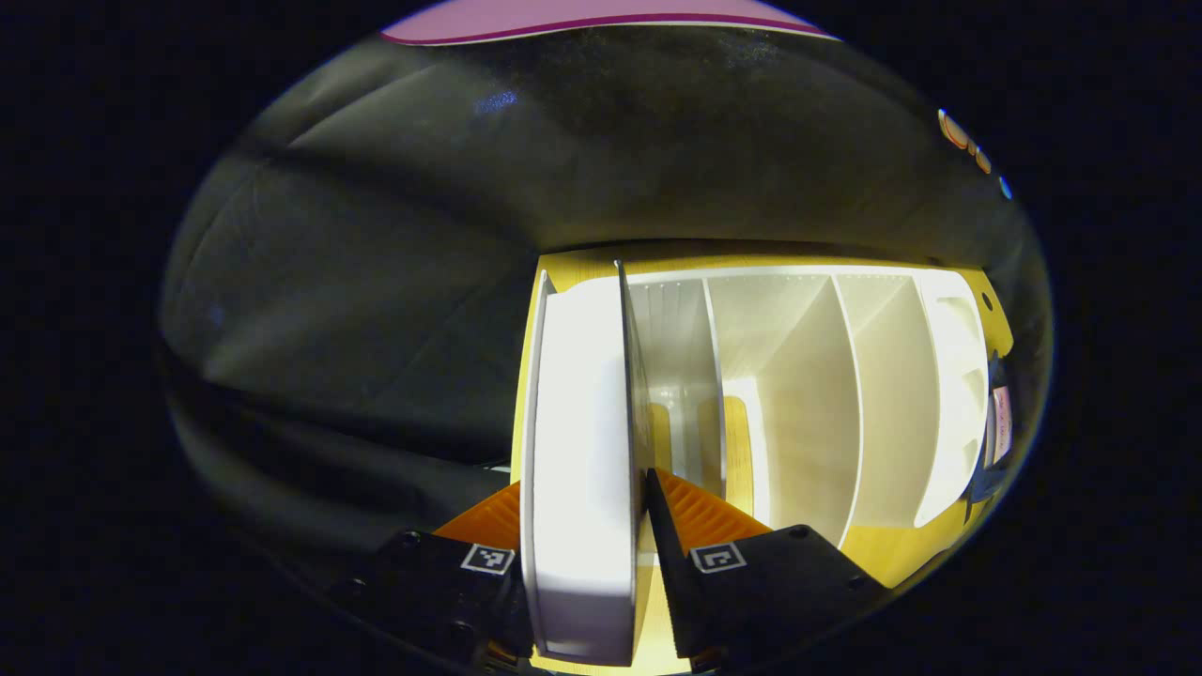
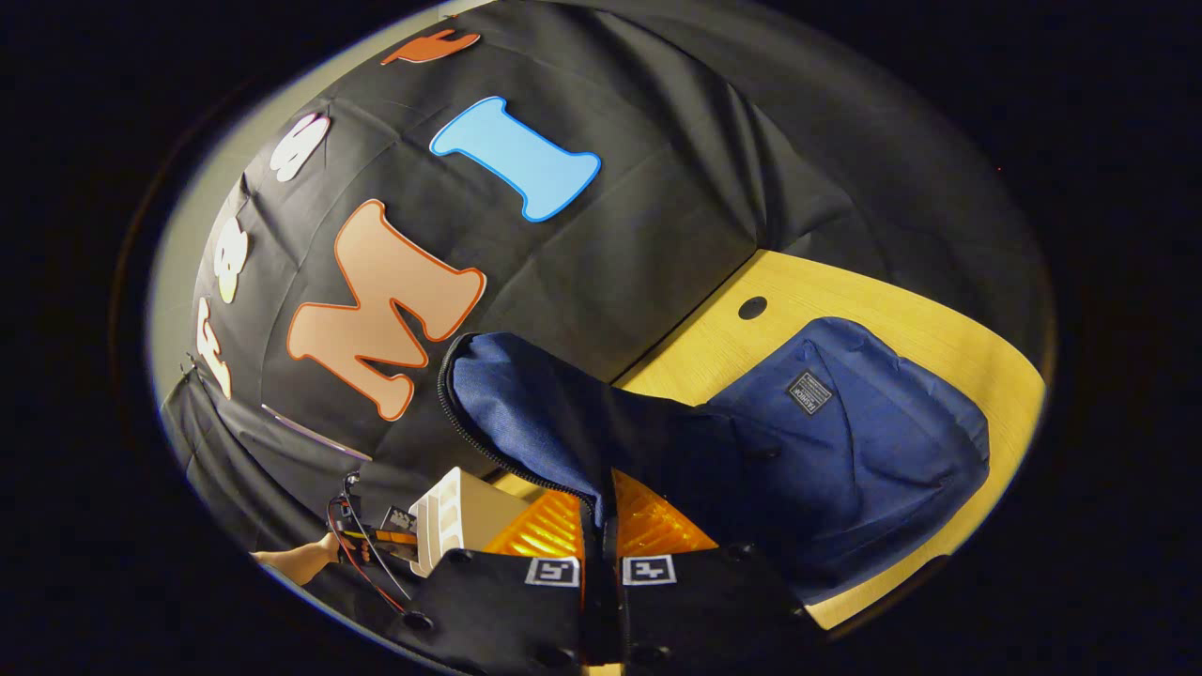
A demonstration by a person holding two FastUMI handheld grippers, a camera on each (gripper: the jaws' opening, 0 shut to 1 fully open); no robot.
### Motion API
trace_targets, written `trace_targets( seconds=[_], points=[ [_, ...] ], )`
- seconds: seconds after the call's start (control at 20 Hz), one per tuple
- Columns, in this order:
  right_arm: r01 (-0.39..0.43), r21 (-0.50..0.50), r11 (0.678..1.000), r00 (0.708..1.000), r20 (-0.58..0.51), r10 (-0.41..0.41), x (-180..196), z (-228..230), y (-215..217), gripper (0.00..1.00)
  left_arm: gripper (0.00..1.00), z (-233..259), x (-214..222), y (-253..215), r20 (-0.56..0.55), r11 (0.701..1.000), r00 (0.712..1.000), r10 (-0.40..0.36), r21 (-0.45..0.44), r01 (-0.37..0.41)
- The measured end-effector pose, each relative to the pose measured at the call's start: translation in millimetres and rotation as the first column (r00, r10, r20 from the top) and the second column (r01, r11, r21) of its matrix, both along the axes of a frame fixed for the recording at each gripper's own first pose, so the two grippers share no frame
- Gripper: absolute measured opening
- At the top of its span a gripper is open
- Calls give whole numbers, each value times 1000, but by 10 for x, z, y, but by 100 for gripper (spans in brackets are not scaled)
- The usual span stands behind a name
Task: Open the schoolbag, grab two books from the bookshelf and put them into the schoolbag.
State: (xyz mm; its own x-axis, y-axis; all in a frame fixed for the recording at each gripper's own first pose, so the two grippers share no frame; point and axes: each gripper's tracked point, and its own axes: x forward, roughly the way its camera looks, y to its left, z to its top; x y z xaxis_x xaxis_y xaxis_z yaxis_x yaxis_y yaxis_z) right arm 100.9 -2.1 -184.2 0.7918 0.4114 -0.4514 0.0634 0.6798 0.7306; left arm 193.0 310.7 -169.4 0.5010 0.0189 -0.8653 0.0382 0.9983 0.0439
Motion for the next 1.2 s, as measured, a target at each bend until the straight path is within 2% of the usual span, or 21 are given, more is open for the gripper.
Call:
trace_targets(
  seconds=[0.1,0.15,0.2,0.25,0.3,0.6,0.75,1.0,1.2],
  points=[
    [-3,-3,1000,1000,-2,3,-2,-8,7,3,46,-16,10,-11,5,998,999,32,-59,-32],
    [-6,-4,1000,1000,-3,6,8,-8,15,3,41,-15,12,-8,7,991,997,77,-107,-76],
    [-9,-6,1000,1000,-4,9,-5,-14,23,3,41,-39,-19,-49,-22,974,989,149,-168,-150],
    [-12,-8,1000,1000,-5,12,5,-22,30,3,37,-31,-62,-80,-32,970,988,151,-186,-155],
    [-13,-10,1000,1000,-5,13,5,-9,35,3,38,-27,-65,-30,-18,974,991,135,-180,-136],
    [-20,-20,1000,1000,-8,20,-6,-23,64,3,37,-54,-49,-63,-10,963,986,166,-212,-164],
    [-20,-17,1000,1000,-9,20,-2,-23,72,3,36,103,60,-9,67,969,985,159,-200,-143],
    [-23,-7,1000,1000,-7,23,-14,-38,87,3,34,502,73,48,128,969,980,153,-213,-123],
    [-24,-3,1000,1000,-5,24,-3,-22,100,3,36,801,-27,129,160,964,973,165,-235,-125]
  ],
)
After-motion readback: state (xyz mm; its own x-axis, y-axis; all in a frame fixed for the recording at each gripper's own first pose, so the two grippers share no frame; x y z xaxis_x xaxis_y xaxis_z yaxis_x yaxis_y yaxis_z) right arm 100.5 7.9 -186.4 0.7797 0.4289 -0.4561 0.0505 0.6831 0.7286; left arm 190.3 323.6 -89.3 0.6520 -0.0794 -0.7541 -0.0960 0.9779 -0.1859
